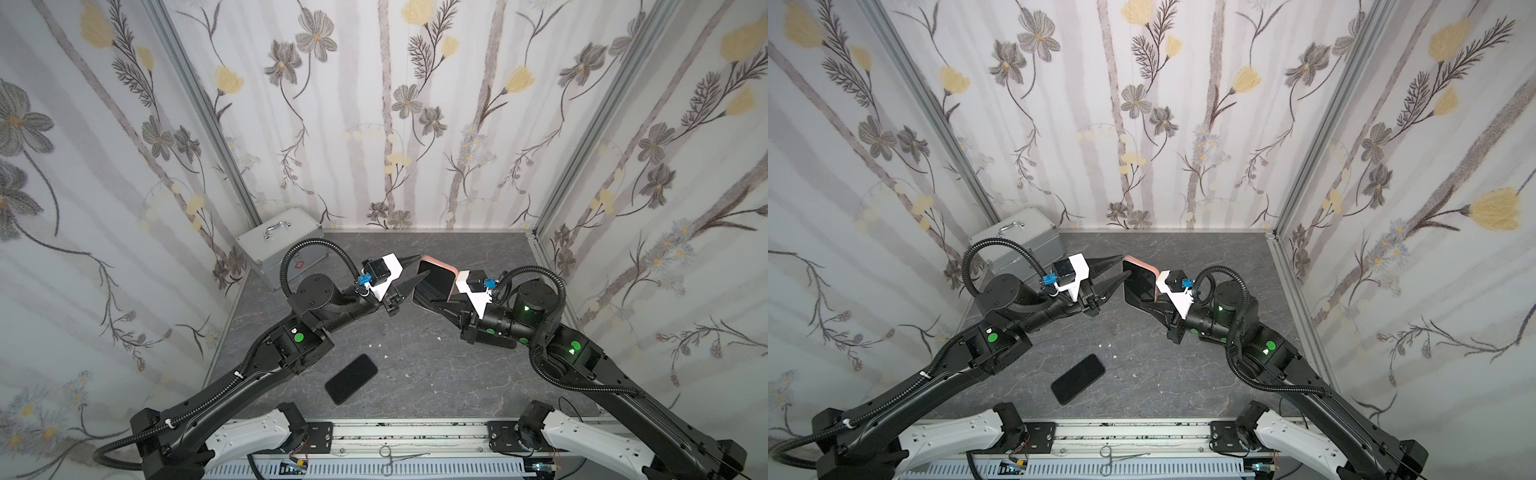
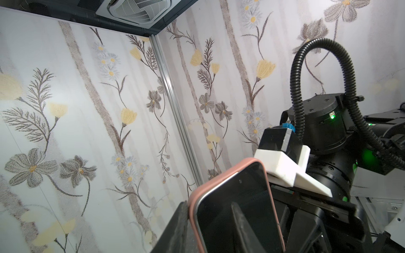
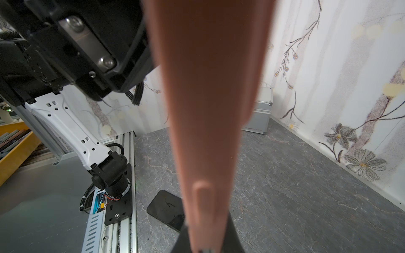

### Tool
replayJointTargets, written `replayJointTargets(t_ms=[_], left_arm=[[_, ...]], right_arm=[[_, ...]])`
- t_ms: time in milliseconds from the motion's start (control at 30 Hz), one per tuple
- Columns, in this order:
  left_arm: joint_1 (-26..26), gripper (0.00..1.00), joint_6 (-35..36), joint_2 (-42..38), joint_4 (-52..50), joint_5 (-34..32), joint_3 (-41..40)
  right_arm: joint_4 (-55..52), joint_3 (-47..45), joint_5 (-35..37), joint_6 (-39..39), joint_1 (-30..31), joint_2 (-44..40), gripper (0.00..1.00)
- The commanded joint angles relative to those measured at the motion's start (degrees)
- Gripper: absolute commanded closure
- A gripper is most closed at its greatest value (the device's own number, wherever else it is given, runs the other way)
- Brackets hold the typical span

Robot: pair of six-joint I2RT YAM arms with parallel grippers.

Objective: Take the phone out of the phone case
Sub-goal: Remove the phone case from the phone.

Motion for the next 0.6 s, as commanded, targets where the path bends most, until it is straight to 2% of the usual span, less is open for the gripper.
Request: replayJointTargets(t_ms=[0,67,133,200,300,567], left_arm=[[-0.1,0.66,0.3,0.2,0.6,1.8,-0.1],[0.0,0.63,0.4,0.0,0.7,1.4,-0.3],[0.0,0.55,0.7,-0.4,0.7,0.6,-0.5],[-0.1,0.54,0.8,-0.7,0.7,0.2,-0.5],[-0.1,0.54,0.9,-0.9,0.7,0.0,-0.7],[-0.1,0.61,0.7,-0.6,0.7,0.8,-0.7]], right_arm=[[2.7,0.6,-0.7,-0.8,0.5,0.4,1.0],[3.0,0.4,0.1,-0.7,0.6,0.4,1.0],[3.5,0.0,2.4,0.2,0.6,0.0,1.0],[3.7,-0.4,5.5,0.9,0.6,-0.6,1.0],[4.0,-0.9,8.2,1.5,0.6,-1.0,1.0],[4.1,-0.2,5.8,2.0,0.6,0.1,1.0]])
